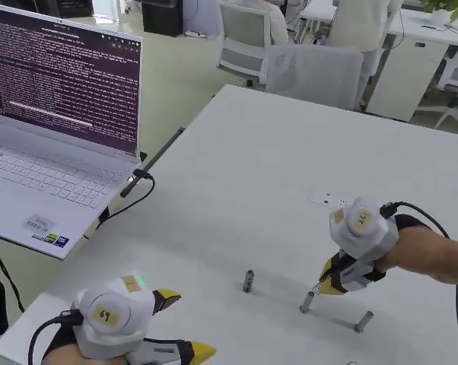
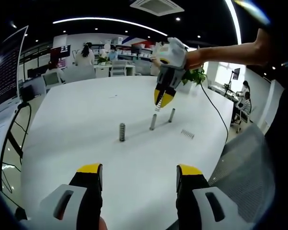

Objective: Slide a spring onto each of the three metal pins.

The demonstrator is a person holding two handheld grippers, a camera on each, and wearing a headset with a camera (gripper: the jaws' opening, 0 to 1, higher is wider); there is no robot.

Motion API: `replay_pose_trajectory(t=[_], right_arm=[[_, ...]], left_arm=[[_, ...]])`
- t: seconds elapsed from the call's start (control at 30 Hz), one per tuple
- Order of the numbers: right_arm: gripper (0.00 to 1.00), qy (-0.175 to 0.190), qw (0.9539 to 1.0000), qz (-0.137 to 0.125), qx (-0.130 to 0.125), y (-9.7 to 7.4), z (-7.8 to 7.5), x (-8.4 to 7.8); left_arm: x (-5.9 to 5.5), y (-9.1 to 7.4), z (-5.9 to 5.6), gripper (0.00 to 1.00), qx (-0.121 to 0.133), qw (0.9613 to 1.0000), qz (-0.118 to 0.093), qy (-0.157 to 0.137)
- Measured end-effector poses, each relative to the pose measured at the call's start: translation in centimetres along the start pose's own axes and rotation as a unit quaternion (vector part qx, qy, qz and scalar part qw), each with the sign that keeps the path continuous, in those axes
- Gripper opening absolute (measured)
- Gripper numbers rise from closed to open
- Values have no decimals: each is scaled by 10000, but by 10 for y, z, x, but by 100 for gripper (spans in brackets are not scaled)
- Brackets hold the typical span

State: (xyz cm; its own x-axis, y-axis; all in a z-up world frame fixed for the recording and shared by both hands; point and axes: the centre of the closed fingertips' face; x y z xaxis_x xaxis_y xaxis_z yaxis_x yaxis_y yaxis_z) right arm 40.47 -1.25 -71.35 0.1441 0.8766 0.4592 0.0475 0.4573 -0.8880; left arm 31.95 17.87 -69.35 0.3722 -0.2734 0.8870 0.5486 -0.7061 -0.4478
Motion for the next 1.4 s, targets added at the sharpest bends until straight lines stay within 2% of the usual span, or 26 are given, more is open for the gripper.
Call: replay_pose_trajectory(t=[0.7,0.97,1.4], right_arm=[[9,-155,9996,213,105,15,2,-3],[9,-338,9986,386,131,19,3,-7],[9,-432,9977,499,167,28,2,-6]], left_arm=[[-5,-6,7,57,95,9999,11,-83],[-5,-5,6,57,87,9999,23,-96],[-6,-6,8,57,93,9999,26,-105]])
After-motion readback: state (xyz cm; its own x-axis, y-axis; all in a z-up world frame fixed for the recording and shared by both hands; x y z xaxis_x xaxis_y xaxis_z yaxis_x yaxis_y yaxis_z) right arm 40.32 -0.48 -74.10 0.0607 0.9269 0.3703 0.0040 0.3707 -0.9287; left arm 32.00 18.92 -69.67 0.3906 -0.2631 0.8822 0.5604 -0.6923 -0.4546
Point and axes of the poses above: the centre of the closed fingertips' face, and the gripper's own axes: y roughly forward along the fingers, z roughly to its left, x roughly out of its top, and after that the axes turned 5 degrees about -z, right-handed
